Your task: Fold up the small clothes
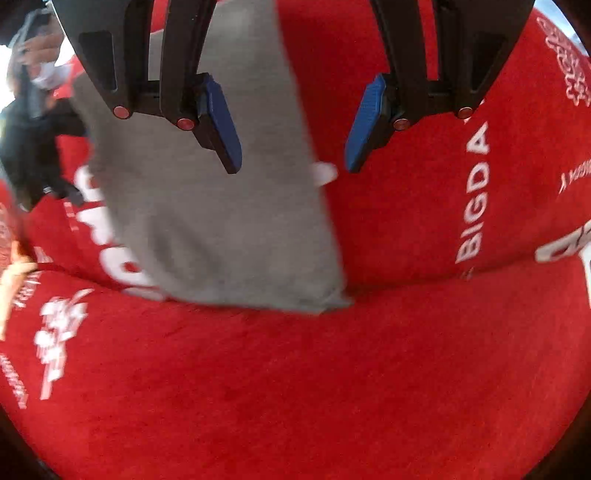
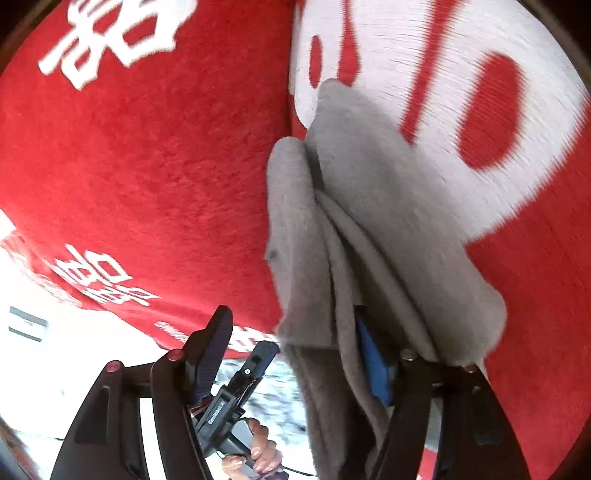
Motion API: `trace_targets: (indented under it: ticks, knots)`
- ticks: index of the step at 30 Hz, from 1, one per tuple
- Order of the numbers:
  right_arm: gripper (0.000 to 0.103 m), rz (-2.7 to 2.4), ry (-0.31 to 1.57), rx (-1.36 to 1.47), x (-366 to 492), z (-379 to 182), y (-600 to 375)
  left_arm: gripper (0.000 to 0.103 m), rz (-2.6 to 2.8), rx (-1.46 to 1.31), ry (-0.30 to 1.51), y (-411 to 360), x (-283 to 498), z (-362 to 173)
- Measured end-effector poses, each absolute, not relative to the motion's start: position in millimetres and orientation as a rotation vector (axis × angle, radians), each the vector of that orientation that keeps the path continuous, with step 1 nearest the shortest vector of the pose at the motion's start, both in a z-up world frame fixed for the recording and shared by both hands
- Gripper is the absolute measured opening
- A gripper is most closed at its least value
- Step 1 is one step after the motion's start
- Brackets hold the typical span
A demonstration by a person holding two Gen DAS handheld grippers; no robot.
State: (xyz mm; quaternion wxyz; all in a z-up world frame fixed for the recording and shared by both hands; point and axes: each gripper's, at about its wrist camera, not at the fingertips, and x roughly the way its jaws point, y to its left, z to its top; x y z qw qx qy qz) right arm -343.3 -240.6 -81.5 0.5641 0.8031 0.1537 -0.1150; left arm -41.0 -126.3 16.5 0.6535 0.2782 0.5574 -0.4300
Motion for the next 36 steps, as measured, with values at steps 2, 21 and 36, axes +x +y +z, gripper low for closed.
trace_targets:
  ticks: [2, 21, 36]
  knots:
    - [0.056, -0.295, 0.483, 1.816, -330, -78, -241, 0.06, -0.95, 0.635, 1.284, -124, -39, 5]
    - [0.023, -0.521, 0.722, 1.491, -354, -42, -226, 0.072, -1.047, 0.66, 1.31, -123, -67, -8]
    - [0.017, -0.611, 0.767, 1.276, -387, 29, -193, 0.072, -1.128, 0.777, 1.28, -114, -90, 18]
